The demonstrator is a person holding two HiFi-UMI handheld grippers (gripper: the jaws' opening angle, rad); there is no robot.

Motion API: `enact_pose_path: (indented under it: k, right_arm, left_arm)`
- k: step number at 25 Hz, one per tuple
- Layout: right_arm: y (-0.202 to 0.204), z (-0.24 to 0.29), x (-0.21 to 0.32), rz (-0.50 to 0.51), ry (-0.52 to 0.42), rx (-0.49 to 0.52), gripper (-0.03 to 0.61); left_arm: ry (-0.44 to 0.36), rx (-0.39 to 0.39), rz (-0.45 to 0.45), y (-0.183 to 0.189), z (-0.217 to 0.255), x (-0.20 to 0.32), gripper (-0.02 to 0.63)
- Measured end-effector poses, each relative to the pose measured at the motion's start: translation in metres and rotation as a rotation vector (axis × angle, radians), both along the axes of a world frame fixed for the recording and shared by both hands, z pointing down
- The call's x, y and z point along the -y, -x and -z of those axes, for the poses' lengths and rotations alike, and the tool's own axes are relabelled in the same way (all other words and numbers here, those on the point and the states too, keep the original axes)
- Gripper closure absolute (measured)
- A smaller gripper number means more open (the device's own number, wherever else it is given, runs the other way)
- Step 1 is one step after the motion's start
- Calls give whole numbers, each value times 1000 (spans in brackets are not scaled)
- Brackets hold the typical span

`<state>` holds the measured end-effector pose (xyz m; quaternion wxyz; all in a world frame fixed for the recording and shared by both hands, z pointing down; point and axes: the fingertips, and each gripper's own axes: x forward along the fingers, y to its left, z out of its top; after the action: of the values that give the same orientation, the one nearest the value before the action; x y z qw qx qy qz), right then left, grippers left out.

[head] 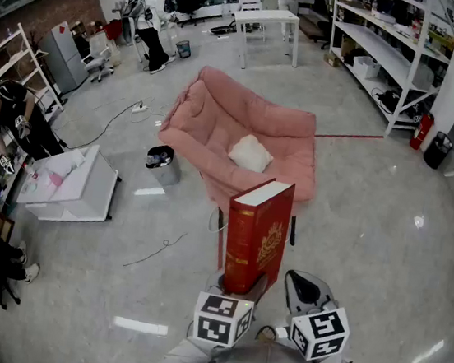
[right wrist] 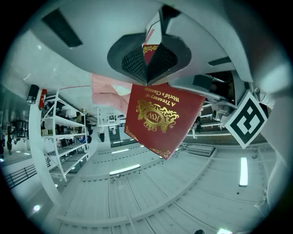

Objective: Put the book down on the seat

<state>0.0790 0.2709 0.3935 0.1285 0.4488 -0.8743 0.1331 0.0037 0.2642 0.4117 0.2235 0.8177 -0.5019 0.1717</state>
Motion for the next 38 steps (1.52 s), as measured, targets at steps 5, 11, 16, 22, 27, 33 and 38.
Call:
enact_pose_path:
  k: [5,11,16,22,27,33,38]
  right_arm:
    - [4,-2,-3,11,4,-17,574]
    - [-6,-4,-2,-13,7,-28,574]
    - [-15,0,7,-14,-2,8,574]
    - [-17,2,14,-7,-5,24,574]
    - [-21,4,23,-22,8,37,574]
    - [-20,2,33,-31,28,46,574]
    - [-16,-4,47,-38,43,51,574]
  left_arm:
    - [8,-10,1,2,-2,2,371]
    - [8,-22,-7,-5,-4,2,371]
    - [3,-22,8,-10,-4,5,371]
    - [-9,-23,38,-9,-4,9,371]
    - [-9,-19,44,-9,-2,10,371]
    - [0,-16,49,-9,-2,15,370]
    - [0,-17,34,-10,-6,33,370]
